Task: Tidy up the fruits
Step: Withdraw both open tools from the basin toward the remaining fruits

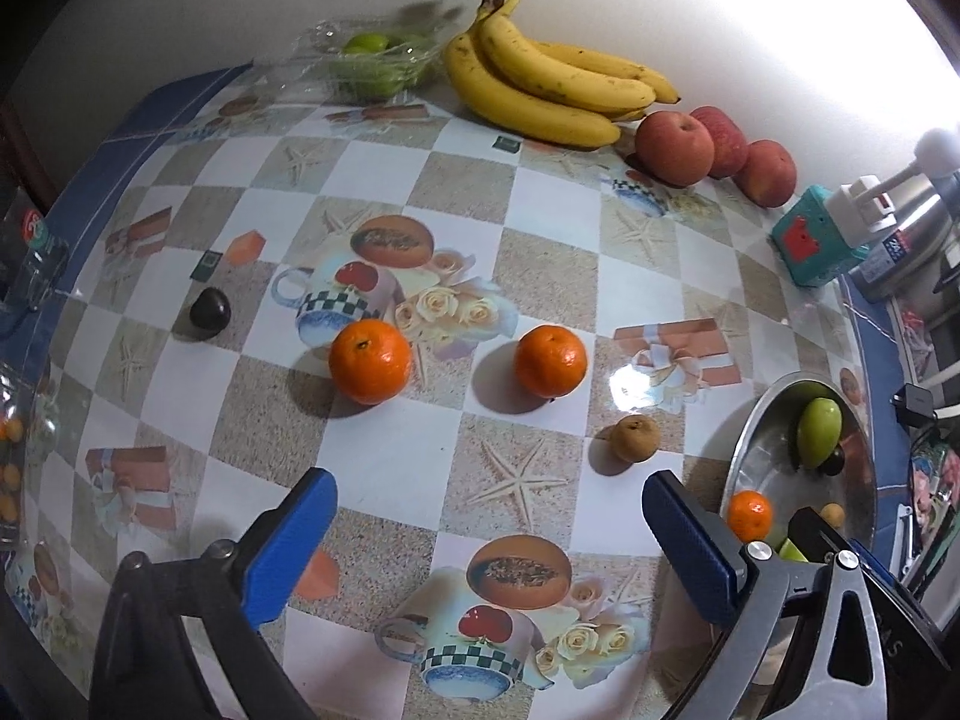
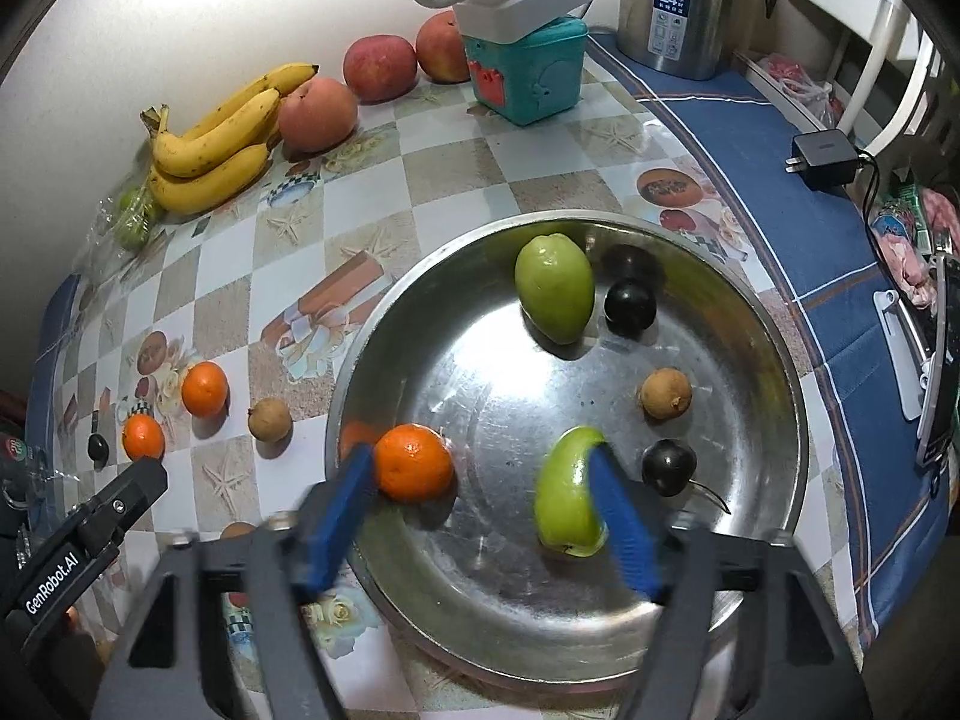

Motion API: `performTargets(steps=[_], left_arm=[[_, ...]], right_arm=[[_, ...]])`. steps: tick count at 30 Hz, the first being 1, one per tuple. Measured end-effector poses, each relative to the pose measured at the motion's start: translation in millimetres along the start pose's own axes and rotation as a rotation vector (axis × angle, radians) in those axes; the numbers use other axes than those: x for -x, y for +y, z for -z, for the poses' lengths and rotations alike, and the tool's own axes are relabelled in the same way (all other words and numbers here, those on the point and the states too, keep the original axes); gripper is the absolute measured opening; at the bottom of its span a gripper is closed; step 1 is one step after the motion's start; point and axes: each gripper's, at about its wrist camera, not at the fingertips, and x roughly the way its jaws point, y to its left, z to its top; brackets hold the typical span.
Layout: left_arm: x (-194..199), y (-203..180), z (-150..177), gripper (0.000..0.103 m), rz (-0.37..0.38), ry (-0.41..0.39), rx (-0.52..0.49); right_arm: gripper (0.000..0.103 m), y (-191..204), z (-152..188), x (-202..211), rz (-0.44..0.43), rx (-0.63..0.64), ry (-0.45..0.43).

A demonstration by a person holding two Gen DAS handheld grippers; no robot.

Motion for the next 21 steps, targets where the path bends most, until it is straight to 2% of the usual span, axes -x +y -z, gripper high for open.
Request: performTargets(steps=[7,12,21], left_arm=[[-9.4,7.2,1.4,0.103,-0.023,0.021,0.031],[-12.1,9.8,2.1,0.103,-0.03,0.029,0.043],[-12.7,11.6,2.9,0.103,-0.053,0.035,0.046]], right_arm=[[0.088,0.2,0.4,-10.1,0.015,0.018,0.014],[0.097,0.8,1.4,-13.3,0.012,0.021,0.013],[0.098,0.3,1.4,-11.3,0.002,0.013,-0.003]])
